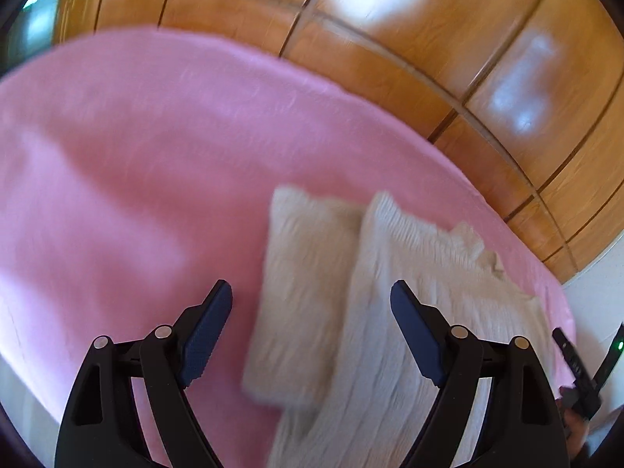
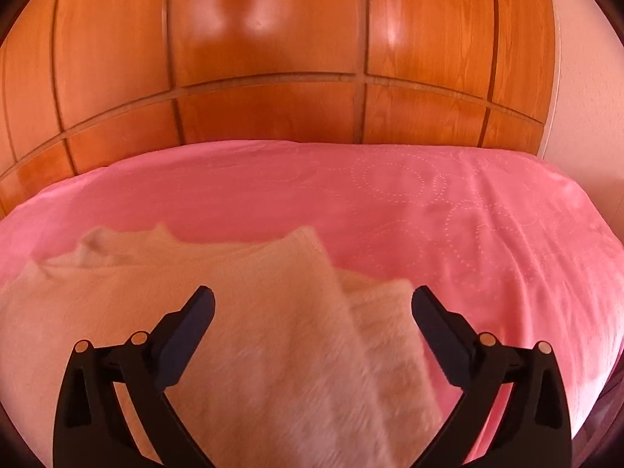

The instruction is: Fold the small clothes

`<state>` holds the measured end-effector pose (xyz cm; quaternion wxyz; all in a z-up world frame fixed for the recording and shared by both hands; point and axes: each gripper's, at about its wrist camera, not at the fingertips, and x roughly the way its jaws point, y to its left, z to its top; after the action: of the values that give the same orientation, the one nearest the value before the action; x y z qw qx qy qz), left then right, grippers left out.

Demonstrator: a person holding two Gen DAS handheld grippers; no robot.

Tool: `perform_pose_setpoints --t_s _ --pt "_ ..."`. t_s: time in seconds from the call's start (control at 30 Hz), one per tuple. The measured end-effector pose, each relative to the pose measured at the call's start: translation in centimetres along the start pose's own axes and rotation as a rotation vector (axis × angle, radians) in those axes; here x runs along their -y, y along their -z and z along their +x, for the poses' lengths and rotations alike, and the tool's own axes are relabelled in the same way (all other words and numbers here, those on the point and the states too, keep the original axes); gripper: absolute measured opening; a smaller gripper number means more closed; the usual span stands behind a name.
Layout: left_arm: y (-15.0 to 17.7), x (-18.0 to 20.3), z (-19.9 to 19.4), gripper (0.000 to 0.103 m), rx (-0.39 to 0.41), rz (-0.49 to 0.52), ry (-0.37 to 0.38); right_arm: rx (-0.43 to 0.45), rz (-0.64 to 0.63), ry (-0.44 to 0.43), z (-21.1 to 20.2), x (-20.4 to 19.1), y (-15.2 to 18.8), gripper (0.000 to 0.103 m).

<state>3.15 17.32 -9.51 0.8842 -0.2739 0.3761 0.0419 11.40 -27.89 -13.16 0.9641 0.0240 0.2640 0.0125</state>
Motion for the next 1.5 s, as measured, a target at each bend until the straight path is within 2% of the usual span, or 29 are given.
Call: perform_pose_setpoints --t_s 0.17,0.3,0.37,0.6,0.7,0.77,0.9,0.93,0.97,1.0,1.03,1.07,1.1,1.17,1.23,1.3,1.37,1.5 --pt "2.0 0.0 -0.8 0.082 -0.016 0.027 0.089 0.024 -0.102 -0.087 -4.7 -3.8 2.7 0.101" --pt "3.6 0.4 -0.7 0.080 -0.031 0.024 0.150 0.008 -0.209 -0.089 -6.7 -6.4 5.2 0.101" --pt "3.9 0.5 -0.7 0.077 -0.026 0.019 0.179 0.006 -0.220 -0.095 -7.3 -6.9 5.9 0.101" --pt "2.7 0.1 0.4 0.077 -0.045 -0.014 0.257 0.015 -0.222 -0.069 -8.9 -6.4 7.0 0.101" --pt "2.6 -0.2 0.7 0.067 -0.039 -0.044 0.272 0.019 -0.229 -0.038 -8.9 -6.2 7.4 0.101" --pt "2.9 -0.5 0.6 0.057 -0.029 -0.054 0.270 0.011 -0.240 -0.030 -8.8 -6.4 7.7 0.101" --pt "3.4 -0.5 0.4 0.052 -0.023 -0.048 0.268 0.019 -0.224 -0.035 -9.1 -5.9 7.8 0.100" --pt "3.4 -0.4 0.5 0.052 -0.024 -0.046 0.267 0.017 -0.207 -0.069 -9.3 -5.7 7.7 0.098" --pt "3.3 -0.3 0.6 0.052 -0.025 -0.048 0.269 0.012 -0.179 -0.131 -9.6 -5.4 7.6 0.085" --pt "3.2 -0.3 0.7 0.052 -0.024 -0.053 0.271 -0.009 -0.128 -0.236 -9.7 -4.9 7.4 0.070" --pt "3.1 -0.2 0.8 0.052 -0.022 -0.054 0.272 -0.038 -0.076 -0.311 -9.6 -4.5 7.3 0.064" --pt "3.1 -0.1 0.9 0.052 -0.017 -0.049 0.269 -0.060 -0.039 -0.356 -9.4 -4.3 7.4 0.045" --pt "3.1 0.1 1.0 0.052 -0.015 -0.039 0.265 -0.095 0.006 -0.408 -8.9 -4.0 7.5 0.032" --pt "3.1 0.6 0.9 0.052 -0.010 -0.006 0.250 -0.125 0.017 -0.430 -8.4 -4.0 7.7 0.023" --pt "3.0 0.7 1.1 0.052 -0.012 0.002 0.244 -0.149 -0.009 -0.439 -8.1 -4.4 8.0 0.019" --pt "2.9 0.6 1.3 0.046 -0.016 -0.005 0.248 -0.219 -0.026 -0.437 -7.0 -4.9 8.6 0.018" --pt "2.8 0.4 1.6 0.036 -0.033 -0.018 0.256 -0.297 -0.058 -0.409 -5.4 -5.4 9.7 0.016" --pt "2.2 -0.1 1.8 0.028 -0.093 -0.094 0.310 -0.282 -0.062 -0.412 -5.3 -5.5 10.2 0.017"
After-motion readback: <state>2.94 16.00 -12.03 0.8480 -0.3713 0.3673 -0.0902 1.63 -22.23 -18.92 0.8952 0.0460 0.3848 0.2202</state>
